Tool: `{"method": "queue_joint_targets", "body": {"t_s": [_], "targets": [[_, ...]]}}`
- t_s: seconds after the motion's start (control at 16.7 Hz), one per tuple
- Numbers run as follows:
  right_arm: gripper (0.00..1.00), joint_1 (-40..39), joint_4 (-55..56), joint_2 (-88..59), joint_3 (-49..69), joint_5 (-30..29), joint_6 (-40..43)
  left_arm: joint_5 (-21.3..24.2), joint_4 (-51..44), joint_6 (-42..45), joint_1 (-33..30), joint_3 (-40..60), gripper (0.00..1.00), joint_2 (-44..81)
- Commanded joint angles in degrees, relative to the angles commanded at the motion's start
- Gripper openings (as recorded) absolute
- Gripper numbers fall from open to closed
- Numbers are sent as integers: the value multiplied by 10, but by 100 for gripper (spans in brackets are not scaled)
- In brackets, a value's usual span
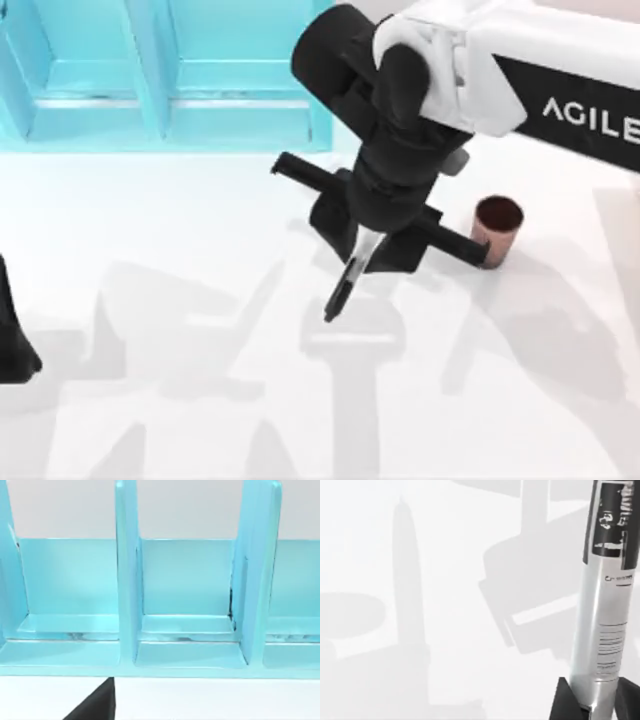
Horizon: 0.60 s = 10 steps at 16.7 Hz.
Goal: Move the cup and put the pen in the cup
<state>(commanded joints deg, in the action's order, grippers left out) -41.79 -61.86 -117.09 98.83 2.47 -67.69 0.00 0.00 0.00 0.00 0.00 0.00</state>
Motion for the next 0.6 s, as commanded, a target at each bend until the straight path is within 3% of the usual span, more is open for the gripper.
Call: {"method": "queue_joint_targets", "body": {"t_s": [0.36,0.6], "targets": [[0,2,7,0,-2,-3,4,0,0,0,0,0,100,0],[0,-9,88,19,-47,-51,59,0,0,0,0,0,100,0]]}}
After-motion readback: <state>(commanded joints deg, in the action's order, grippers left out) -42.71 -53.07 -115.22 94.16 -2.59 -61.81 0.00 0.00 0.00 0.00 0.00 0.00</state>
